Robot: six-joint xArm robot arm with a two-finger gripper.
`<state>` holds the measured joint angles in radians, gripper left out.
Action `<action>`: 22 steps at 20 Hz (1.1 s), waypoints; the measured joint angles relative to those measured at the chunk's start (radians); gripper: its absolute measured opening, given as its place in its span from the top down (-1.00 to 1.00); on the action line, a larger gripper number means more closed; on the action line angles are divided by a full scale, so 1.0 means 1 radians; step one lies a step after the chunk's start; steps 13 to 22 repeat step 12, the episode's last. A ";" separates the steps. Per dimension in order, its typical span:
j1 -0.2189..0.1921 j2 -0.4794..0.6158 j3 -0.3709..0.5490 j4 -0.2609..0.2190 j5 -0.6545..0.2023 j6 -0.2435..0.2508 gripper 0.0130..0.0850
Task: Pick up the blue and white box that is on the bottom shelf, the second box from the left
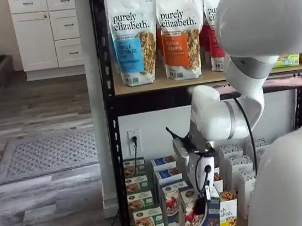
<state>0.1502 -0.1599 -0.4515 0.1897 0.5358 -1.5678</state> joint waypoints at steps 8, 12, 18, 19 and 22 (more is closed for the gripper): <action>-0.013 -0.043 -0.003 -0.051 0.060 0.033 0.11; -0.021 -0.071 -0.007 -0.049 0.097 0.027 0.11; -0.021 -0.071 -0.007 -0.049 0.097 0.027 0.11; -0.021 -0.071 -0.007 -0.049 0.097 0.027 0.11; -0.021 -0.071 -0.007 -0.049 0.097 0.027 0.11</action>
